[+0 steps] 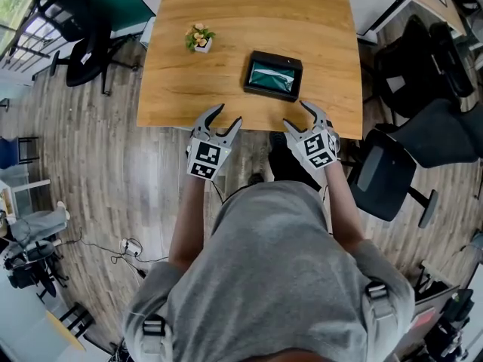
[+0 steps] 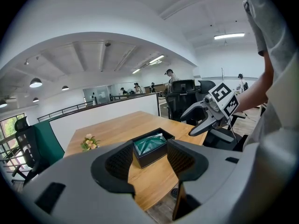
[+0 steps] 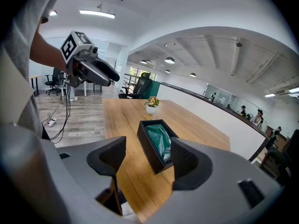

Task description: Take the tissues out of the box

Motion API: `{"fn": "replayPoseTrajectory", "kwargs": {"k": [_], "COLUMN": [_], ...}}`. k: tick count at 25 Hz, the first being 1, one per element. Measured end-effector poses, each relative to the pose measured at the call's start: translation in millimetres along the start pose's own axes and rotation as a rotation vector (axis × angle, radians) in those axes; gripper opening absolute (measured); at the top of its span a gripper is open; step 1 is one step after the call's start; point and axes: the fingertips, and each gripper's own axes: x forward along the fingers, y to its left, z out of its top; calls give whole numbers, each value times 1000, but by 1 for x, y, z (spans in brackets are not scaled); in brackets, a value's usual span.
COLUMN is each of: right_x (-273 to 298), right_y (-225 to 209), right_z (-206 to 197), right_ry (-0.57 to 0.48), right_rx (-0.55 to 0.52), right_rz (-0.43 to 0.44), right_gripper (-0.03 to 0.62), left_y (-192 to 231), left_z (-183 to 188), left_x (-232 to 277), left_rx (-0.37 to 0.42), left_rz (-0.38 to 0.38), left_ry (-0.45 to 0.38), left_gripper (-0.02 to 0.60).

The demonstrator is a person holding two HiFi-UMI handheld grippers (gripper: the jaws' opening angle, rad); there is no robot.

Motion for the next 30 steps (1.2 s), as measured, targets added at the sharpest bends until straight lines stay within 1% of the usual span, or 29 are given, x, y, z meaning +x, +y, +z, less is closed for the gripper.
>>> {"fn": "replayPoseTrajectory", "kwargs": {"k": [7, 11, 17, 21, 30], "right_x": [28, 47, 70, 84, 114], "right_y": [-25, -32, -43, -55, -74], "right_z": [1, 3, 2, -2, -6], "right_ry": [-7, -8, 21, 37, 73], "right_rx": [-17, -45, -106, -126, -188], "right_rz": [48, 98, 180, 234, 318], "right_gripper": [304, 297, 282, 252, 259], "left_y": [15, 24, 33, 37, 48], "left_z": [-1, -2, -2, 0, -1], "left_x": [22, 30, 41, 52, 72], "left_rx": [-26, -48, -78, -98, -148], "left_rz": [42, 82, 127, 152, 195], "left_ry": [25, 37, 58, 70, 96], "left_gripper": [241, 241, 241, 241, 241]}}
